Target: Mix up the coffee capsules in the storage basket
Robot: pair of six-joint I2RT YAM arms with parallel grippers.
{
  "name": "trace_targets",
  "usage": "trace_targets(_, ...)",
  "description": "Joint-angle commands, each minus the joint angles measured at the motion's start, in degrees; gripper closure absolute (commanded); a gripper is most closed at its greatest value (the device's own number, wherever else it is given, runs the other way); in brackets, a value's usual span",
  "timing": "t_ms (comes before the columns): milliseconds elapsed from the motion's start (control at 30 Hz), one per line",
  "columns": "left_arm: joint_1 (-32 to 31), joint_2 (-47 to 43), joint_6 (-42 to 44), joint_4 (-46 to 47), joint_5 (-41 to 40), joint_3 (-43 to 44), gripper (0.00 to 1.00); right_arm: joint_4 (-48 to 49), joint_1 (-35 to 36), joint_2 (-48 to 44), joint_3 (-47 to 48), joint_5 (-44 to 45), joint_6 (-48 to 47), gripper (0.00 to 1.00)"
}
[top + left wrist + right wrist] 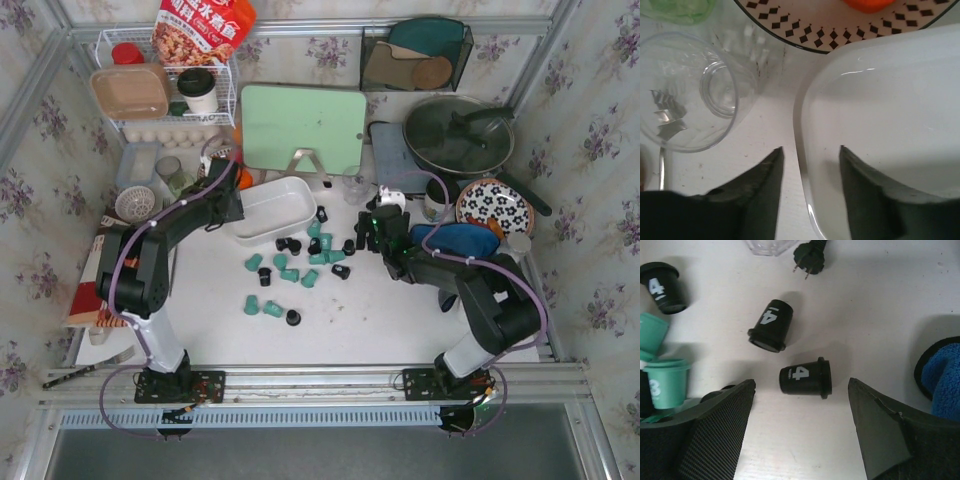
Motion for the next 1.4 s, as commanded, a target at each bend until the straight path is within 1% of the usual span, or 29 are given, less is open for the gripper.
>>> trace_targets(0,0.06,-3.13,1.08,-1.05,-0.12,0.07,0.42,-1.22,-1.06,3.21,2.23,-1.90,-0.13,0.17)
trace_targets(67,0.01,-5.20,0.39,-1.77,0.20,-0.45,0.36,-1.65,-1.22,4.58,3.04,-1.23,-0.51,0.17)
trace_targets(133,-0.23,-7.99,0.11,-2.26,0.67,-1.51,0.34,-1.69,-1.76,5.55,3.82,-1.06,-1.04,0.18)
trace_targets(267,-1.46,-15.36,0.79,-2.97,1.39,-4.60,0.33,-2.81,-2.98,7.48,5.86,-2.81,-1.00,0.26)
trace_targets(433,-3.56,-24.05,2.25,-5.46,3.00,-8.47,0.32,-3.79,-3.13,9.22,7.04,-2.63,-0.67,0.27)
trace_targets(467,-3.77,-24.50,2.28,-6.08,3.52,-9.20,0.32,-4.10,-3.13,9.78,7.45,-2.85,-0.74,0.28)
trace_targets(500,-3.92,-27.31,2.29,-6.52,4.11,-10.02,0.32,-4.64,-3.13,10.33,8.07,-2.95,-0.74,0.30)
trace_targets(567,-4.23,-30.06,2.27,-7.09,4.99,-11.71,0.32,-5.41,-3.15,11.43,8.76,-3.30,-0.76,0.34)
trace_targets(733,-4.58,-36.27,2.24,-9.37,6.30,-15.00,0.32,-6.36,-3.19,12.29,9.30,-3.36,-0.60,0.39)
trace_targets(867,-4.60,-39.04,1.72,-9.83,7.88,-17.16,0.31,-7.04,-3.20,12.32,9.74,-3.04,-0.51,0.45)
trace_targets(1000,-4.68,-40.41,1.34,-8.60,8.41,-19.77,0.31,-8.66,-3.12,12.42,10.74,-3.26,-0.50,0.55)
trace_targets(1133,-4.69,-40.52,1.82,-9.18,9.33,-20.23,0.31,-10.96,-3.03,10.81,11.48,-3.73,-0.75,0.68)
trace_targets(1233,-4.75,-40.89,1.20,-9.97,8.85,-20.95,0.31,-14.47,-1.83,6.98,12.91,-1.38,-2.11,0.71)
trace_targets(1367,-4.78,-41.27,-0.11,-6.07,8.41,-25.12,0.31,-17.91,1.79,1.76,17.03,0.35,-4.79,0.73)
